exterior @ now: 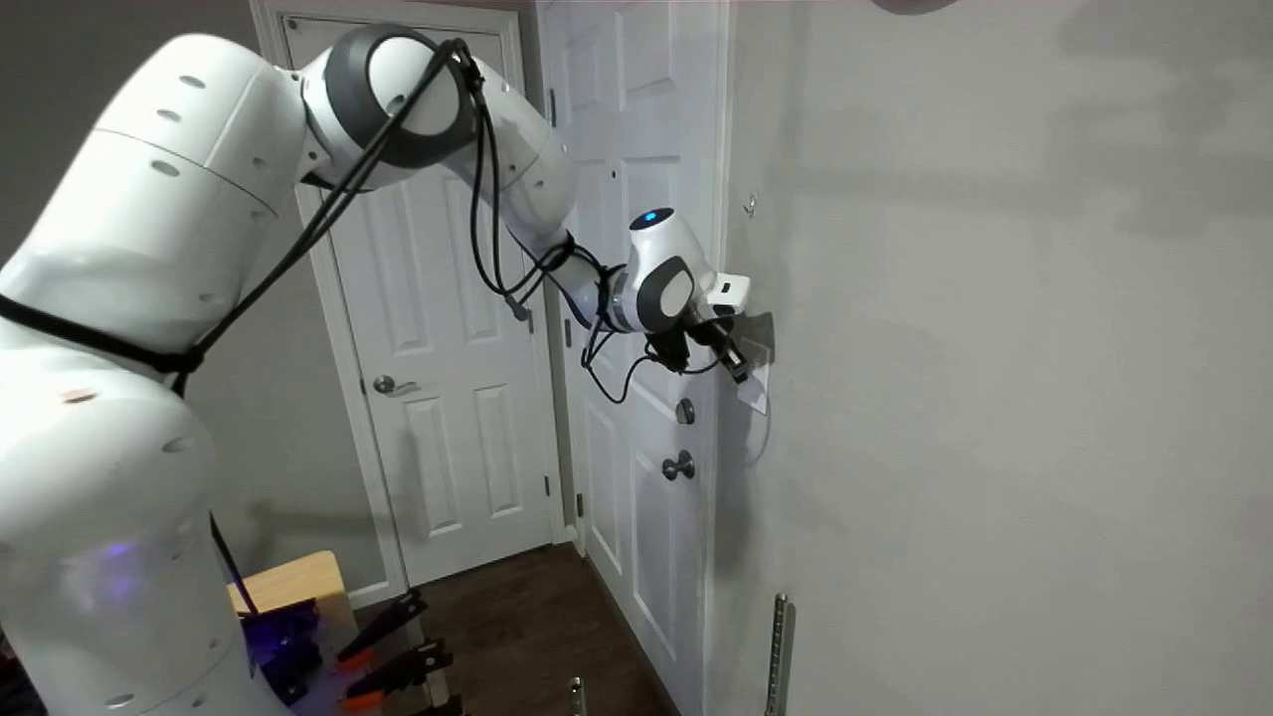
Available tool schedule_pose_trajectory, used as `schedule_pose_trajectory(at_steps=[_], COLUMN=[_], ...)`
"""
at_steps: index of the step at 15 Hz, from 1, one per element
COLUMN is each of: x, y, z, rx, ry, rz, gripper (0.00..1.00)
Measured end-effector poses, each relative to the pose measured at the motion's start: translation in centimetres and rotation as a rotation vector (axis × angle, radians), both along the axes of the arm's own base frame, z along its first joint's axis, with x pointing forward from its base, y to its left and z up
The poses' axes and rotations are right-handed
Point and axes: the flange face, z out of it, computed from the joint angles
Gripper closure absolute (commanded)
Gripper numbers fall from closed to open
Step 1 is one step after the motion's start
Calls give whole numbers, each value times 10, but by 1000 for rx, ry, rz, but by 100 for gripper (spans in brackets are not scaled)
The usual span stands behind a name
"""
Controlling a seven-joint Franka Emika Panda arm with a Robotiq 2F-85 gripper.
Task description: Flip the switch on the wall
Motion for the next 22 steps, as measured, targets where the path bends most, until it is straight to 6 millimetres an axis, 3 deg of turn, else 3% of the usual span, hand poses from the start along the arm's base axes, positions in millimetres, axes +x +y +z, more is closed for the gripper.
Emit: schedule_pose_trajectory(at_steps=[8, 13, 22], x=[-1, -12, -9], y=[6, -1, -1], z=[-2, -24, -10], rx=[-18, -24, 58], ry=[4, 231, 262], rz=[-54, -98, -101], gripper=[96, 95, 96])
